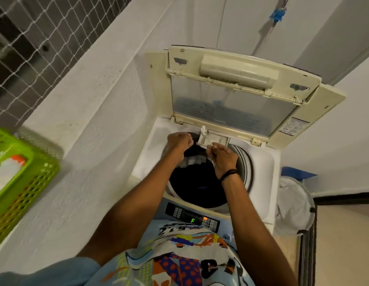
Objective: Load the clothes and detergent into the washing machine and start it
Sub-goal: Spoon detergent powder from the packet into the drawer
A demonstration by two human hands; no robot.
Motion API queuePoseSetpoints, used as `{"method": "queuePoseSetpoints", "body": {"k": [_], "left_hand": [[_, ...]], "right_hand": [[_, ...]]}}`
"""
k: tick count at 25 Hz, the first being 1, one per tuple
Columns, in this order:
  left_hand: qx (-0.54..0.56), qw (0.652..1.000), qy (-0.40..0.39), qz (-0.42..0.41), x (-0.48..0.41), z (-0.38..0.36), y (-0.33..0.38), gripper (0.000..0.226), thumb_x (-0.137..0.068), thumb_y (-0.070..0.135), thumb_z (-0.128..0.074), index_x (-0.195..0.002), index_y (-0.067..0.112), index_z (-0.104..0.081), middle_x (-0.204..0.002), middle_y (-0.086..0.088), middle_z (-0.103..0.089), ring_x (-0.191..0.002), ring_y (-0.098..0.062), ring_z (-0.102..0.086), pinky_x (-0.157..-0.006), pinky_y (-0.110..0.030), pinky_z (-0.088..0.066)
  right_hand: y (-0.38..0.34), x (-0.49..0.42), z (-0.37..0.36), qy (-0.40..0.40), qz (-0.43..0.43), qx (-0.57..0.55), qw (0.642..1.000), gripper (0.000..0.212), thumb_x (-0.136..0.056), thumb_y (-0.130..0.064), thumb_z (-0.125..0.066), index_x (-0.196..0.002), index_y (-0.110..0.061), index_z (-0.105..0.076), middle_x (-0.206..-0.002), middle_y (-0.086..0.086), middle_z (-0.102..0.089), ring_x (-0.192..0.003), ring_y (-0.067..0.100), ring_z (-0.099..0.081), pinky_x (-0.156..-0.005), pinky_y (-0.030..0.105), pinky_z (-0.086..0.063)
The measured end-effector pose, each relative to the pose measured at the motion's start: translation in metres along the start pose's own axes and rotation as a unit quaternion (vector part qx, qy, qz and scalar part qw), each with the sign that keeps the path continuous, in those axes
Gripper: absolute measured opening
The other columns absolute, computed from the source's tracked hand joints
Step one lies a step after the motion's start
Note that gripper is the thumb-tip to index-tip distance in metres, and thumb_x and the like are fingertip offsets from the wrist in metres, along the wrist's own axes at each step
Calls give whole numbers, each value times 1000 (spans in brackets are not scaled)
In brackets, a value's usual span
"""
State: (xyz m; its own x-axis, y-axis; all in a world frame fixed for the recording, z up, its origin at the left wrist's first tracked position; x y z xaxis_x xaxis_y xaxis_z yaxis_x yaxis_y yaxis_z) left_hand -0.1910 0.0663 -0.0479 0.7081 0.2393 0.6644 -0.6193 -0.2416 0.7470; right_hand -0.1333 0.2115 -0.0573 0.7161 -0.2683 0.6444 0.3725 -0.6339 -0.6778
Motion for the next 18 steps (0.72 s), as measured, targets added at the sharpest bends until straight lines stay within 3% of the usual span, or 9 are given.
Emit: {"method": "queuePoseSetpoints", "body": {"k": [1,3,6,9,11,14,16,18], "left_hand": [[-6,999,10,-34,10,13,11,18,-73,0,-63,-60,12,-68,-61,-10,-63,-59,-22,-58,-73,-37,-59],[-14,993,30,-114,37,45,36,15,-68,8,-63,-61,18,-73,-61,-6,-67,-61,-23,-60,-79,-48,-59],[6,973,62,-224,95,98,78,12,-73,13,-66,-77,21,-74,-70,-5,-72,-68,-20,-67,-84,-46,-60],[66,936,88,-336,159,156,116,16,-82,9,-67,-98,8,-70,-79,-10,-74,-74,-22,-69,-84,-44,-59],[105,903,121,-398,198,196,136,15,-86,3,-64,-100,5,-68,-79,-12,-72,-73,-22,-67,-82,-44,-58],[110,847,231,-467,251,262,154,12,-88,4,-64,-98,9,-68,-79,-9,-70,-73,-19,-67,-77,-39,-59],[55,795,342,-497,278,304,155,12,-87,10,-65,-97,14,-69,-82,-3,-71,-75,-15,-66,-78,-39,-59],[-32,759,443,-476,287,348,147,18,-84,23,-66,-101,20,-70,-92,6,-72,-83,-10,-67,-82,-36,-58]], "right_hand": [[-4,10,-10,-44,-6,-14,999,12,-94,6,-52,-99,5,-63,-85,16,-66,-74,20,-65,-65,23,-60],[-11,37,-36,-132,-14,-19,991,13,-94,5,-52,-97,3,-64,-83,13,-69,-79,21,-65,-72,24,-60],[-20,87,-81,-235,-19,3,972,14,-94,3,-52,-98,1,-65,-81,7,-72,-81,18,-67,-79,24,-59],[-19,143,-128,-325,-33,51,944,16,-94,3,-52,-104,4,-64,-85,8,-72,-83,16,-69,-80,23,-58],[-16,176,-158,-378,-45,93,920,18,-94,3,-51,-107,5,-64,-87,10,-72,-84,16,-71,-76,20,-57],[-8,225,-201,-453,-44,162,875,17,-93,4,-52,-102,2,-67,-83,10,-74,-81,16,-72,-72,18,-56],[-4,249,-227,-499,-8,200,843,15,-91,6,-54,-98,4,-67,-79,11,-74,-78,18,-72,-72,21,-57],[5,268,-253,-541,54,247,802,13,-89,8,-55,-95,10,-67,-78,17,-70,-74,21,-70,-71,25,-58]]}}
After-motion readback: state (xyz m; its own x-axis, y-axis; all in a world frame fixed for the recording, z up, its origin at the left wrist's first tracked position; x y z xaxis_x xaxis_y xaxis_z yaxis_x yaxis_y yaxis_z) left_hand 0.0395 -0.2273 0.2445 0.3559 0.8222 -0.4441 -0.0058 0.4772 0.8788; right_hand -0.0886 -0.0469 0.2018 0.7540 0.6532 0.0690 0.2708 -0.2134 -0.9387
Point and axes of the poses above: each hand's wrist, its own x-axis away from the middle knuckle, its own z-axis out of the back of the hand, y = z × x, the point moved 2 cm from there along -x, towards the middle knuckle
